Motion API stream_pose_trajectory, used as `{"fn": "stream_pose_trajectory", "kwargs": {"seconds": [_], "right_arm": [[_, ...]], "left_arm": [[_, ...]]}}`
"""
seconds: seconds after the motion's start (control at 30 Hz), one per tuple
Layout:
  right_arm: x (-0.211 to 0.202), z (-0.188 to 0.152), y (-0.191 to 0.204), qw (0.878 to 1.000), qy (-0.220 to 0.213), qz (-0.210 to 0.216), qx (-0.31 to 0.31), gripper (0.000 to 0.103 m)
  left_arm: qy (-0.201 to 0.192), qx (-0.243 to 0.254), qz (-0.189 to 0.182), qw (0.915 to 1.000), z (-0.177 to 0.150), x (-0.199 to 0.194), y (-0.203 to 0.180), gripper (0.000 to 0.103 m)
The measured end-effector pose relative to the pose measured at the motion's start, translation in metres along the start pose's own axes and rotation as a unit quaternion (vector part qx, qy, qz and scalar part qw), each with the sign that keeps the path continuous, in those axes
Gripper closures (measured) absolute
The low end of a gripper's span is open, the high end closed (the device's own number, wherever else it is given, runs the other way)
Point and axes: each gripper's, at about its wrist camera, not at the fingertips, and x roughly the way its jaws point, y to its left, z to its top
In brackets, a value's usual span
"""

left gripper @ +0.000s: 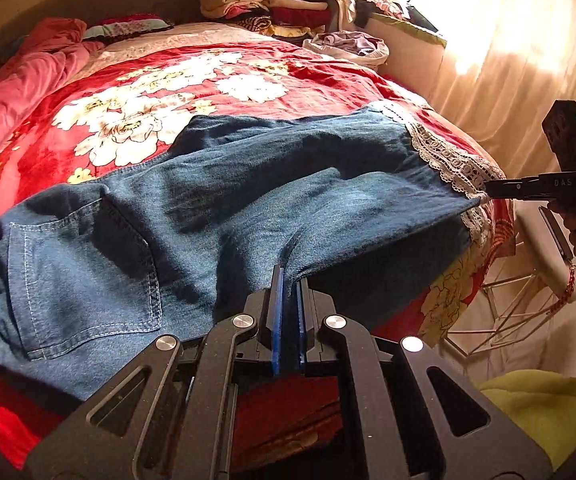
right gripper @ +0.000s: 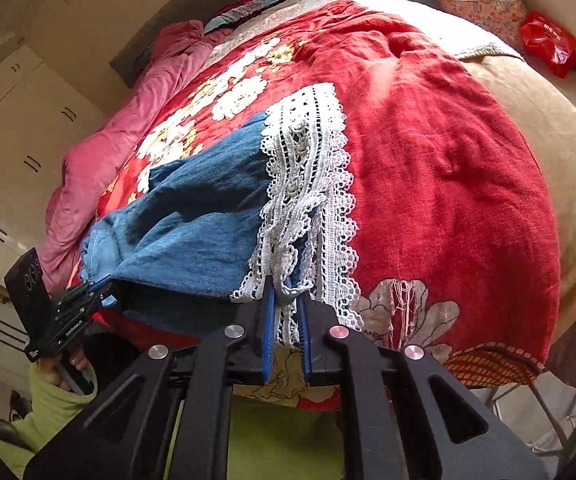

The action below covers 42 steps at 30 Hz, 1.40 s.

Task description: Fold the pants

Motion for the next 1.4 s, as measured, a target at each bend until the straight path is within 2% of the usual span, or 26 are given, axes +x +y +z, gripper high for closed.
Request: {"fn": "stream_pose_trajectory", "kwargs": {"seconds": [0.17, 0.37, 0.47, 0.5, 0.57, 0.67, 0.7, 0.77, 0.87, 0.97, 1.03, 1.13, 1.2, 1.3, 1.33, 1.4], "right_arm": [[0.008, -0.013, -0.004, 0.999, 0.038, -0.012, -0.009, 0.093], [0.025, -0.02, -0.017, 0.997, 0.063, -0.028, 0.015, 0.093], [0.023, -0.02, -0.013, 0.997, 0.07, -0.045, -0.001, 0.086], [0.02, -0.019, -0.011, 0.996, 0.069, -0.056, -0.007, 0.08], [0.008, -0.015, -0.01, 0.996, 0.055, -0.074, -0.018, 0.075], [-0.014, -0.005, -0.001, 0.993, 0.005, -0.105, -0.049, 0.074], [-0.018, -0.003, 0.005, 0.992, -0.01, -0.11, -0.065, 0.07], [-0.015, 0.0, 0.02, 0.989, -0.028, -0.109, -0.1, 0.068], [0.004, -0.006, 0.051, 0.982, -0.019, -0.079, -0.172, 0.067], [0.032, -0.023, 0.089, 0.959, -0.005, -0.075, -0.275, 0.067], [0.049, -0.035, 0.111, 0.938, 0.001, -0.08, -0.338, 0.067], [0.068, -0.047, 0.133, 0.913, 0.012, -0.079, -0.401, 0.067], [0.079, -0.052, 0.142, 0.896, 0.016, -0.093, -0.434, 0.067], [0.097, -0.061, 0.148, 0.875, 0.034, -0.112, -0.47, 0.069], [0.103, -0.064, 0.146, 0.868, 0.043, -0.121, -0.48, 0.073], [0.112, -0.064, 0.145, 0.867, 0.06, -0.119, -0.481, 0.095]], "left_arm": [[0.018, 0.018, 0.001, 0.9997, -0.009, 0.003, -0.006, 0.102], [0.052, 0.016, 0.002, 0.9985, -0.017, 0.022, -0.005, 0.1], [0.054, 0.014, 0.002, 0.9985, -0.017, 0.023, -0.004, 0.099], [0.052, 0.017, 0.002, 0.9985, -0.017, 0.021, -0.005, 0.097], [0.049, 0.021, 0.005, 0.9986, -0.017, 0.017, -0.006, 0.085], [0.045, 0.02, -0.001, 0.9988, -0.02, 0.008, -0.006, 0.074], [0.042, 0.019, -0.003, 0.9989, -0.02, 0.004, -0.006, 0.072], [0.029, 0.011, -0.004, 0.9995, -0.02, -0.008, -0.001, 0.065], [0.005, -0.02, 0.022, 0.9995, -0.017, -0.029, 0.019, 0.058], [-0.014, -0.079, 0.059, 0.9951, -0.018, -0.048, 0.054, 0.047], [-0.018, -0.135, 0.095, 0.9862, -0.022, -0.055, 0.082, 0.045], [-0.031, -0.207, 0.134, 0.9687, -0.03, -0.066, 0.119, 0.043], [-0.038, -0.227, 0.137, 0.9635, -0.032, -0.068, 0.132, 0.043], [-0.033, -0.225, 0.146, 0.9629, -0.029, -0.057, 0.135, 0.043], [-0.032, -0.221, 0.152, 0.9629, -0.03, -0.055, 0.135, 0.043], [-0.034, -0.216, 0.158, 0.9628, -0.031, -0.054, 0.136, 0.043]]}}
